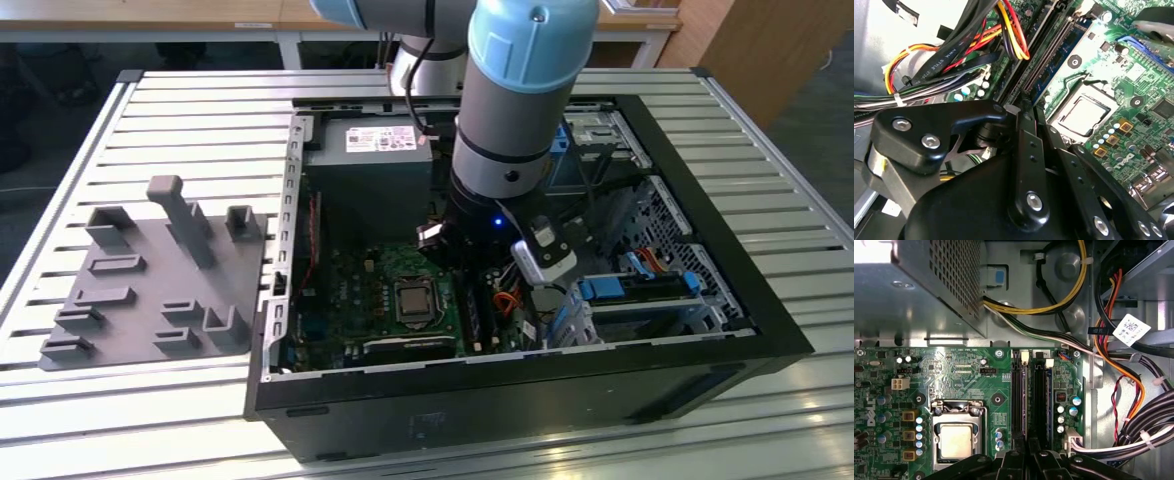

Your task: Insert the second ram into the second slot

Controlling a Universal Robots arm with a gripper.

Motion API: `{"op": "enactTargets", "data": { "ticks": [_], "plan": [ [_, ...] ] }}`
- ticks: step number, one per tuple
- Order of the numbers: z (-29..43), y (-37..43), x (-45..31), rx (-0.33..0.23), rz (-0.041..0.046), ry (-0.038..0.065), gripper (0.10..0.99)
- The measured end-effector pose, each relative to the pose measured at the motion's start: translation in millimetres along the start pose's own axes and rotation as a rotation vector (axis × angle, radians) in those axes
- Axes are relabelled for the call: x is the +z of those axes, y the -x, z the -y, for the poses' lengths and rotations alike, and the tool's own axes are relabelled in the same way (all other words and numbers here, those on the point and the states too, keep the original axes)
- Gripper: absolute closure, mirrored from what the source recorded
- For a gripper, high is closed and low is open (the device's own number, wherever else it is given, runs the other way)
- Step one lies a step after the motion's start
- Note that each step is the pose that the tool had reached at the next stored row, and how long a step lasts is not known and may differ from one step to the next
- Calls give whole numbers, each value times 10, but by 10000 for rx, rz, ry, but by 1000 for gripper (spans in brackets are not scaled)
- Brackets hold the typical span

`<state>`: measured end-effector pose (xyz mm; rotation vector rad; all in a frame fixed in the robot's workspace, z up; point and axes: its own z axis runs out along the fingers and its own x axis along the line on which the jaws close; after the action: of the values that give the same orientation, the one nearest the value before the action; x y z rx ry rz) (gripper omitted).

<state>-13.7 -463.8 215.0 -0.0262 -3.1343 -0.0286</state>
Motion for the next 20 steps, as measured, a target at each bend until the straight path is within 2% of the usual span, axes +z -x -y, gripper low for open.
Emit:
{"op": "enactTargets", "data": {
  "ticks": [20],
  "plan": [
    [1, 10, 43, -3, -5, 18, 945]
  ]
}}
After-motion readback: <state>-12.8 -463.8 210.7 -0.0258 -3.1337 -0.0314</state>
